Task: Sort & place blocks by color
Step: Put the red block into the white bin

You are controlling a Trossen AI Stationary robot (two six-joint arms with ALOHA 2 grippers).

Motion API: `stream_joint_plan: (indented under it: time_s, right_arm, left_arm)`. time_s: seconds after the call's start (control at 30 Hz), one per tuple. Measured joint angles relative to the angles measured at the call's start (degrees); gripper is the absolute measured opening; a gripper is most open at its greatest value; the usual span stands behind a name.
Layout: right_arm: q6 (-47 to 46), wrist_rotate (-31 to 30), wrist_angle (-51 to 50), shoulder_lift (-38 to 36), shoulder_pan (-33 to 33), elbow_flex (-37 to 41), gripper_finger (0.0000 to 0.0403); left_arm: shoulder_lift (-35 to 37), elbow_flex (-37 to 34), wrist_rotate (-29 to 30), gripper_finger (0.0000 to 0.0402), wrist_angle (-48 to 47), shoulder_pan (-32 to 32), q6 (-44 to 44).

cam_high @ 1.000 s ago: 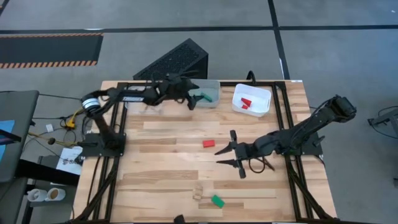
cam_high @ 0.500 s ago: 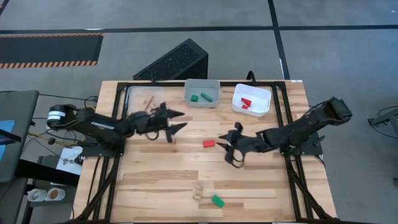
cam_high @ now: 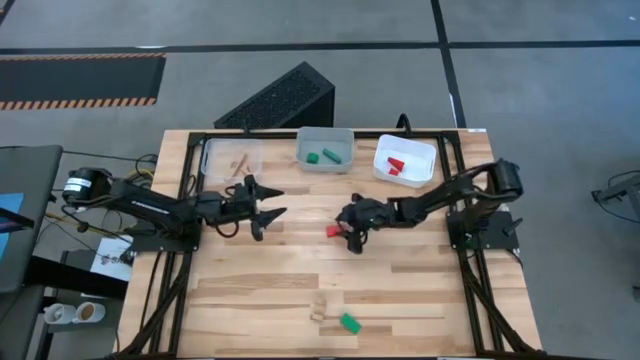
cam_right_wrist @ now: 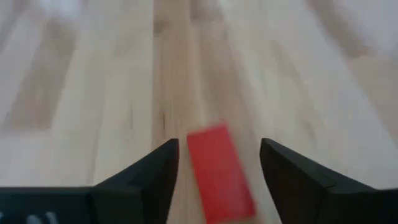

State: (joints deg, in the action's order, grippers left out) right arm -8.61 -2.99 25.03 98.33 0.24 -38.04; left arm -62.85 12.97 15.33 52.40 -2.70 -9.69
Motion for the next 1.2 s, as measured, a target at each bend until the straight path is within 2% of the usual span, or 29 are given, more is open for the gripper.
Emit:
stream_joint_plan:
  time_s: [0.17,0.37,0.5,0.7,0.87,1.03,1.2]
  right_arm:
    - [2.7,0.1,-0.8,4.4,0.4,0.2,0.0278]
    - [2.0,-0.4,-1.5,7.3,0.0,0.0,0.0282]
    - [1.7,-0.8,-4.0,6.6,0.4,0.0,0.0241]
    - [0.3,0.3,-11.7,0.7,0.4,0.2,0.0117]
    - [-2.8,0.1,-23.0,-9.6,-1.4,0.4,0.0117]
    - [-4.2,-8.1,-33.5,-21.7,-2.4,0.3,0.0117]
    - [-9.9,-26.4,-43.7,-32.5,-3.4,0.3,0.0158]
  left_arm:
    - [0.0,0.0,0.6,0.0236,-1.2,0.0,0.0]
    - [0.0,0.0,1.3,0.0236,-1.5,0.0,-0.5]
    - [0.0,0.0,1.6,0.0236,-1.6,0.0,-1.4]
    - [0.0,0.0,1.6,0.0236,-3.1,0.0,-1.5]
    - [0.0,0.0,1.6,0.0236,-3.6,0.0,-1.5]
    - [0.0,0.0,1.6,0.0236,-4.0,0.0,-1.5]
    - [0.0,0.0,1.6,0.0236,-4.2,0.0,-1.6]
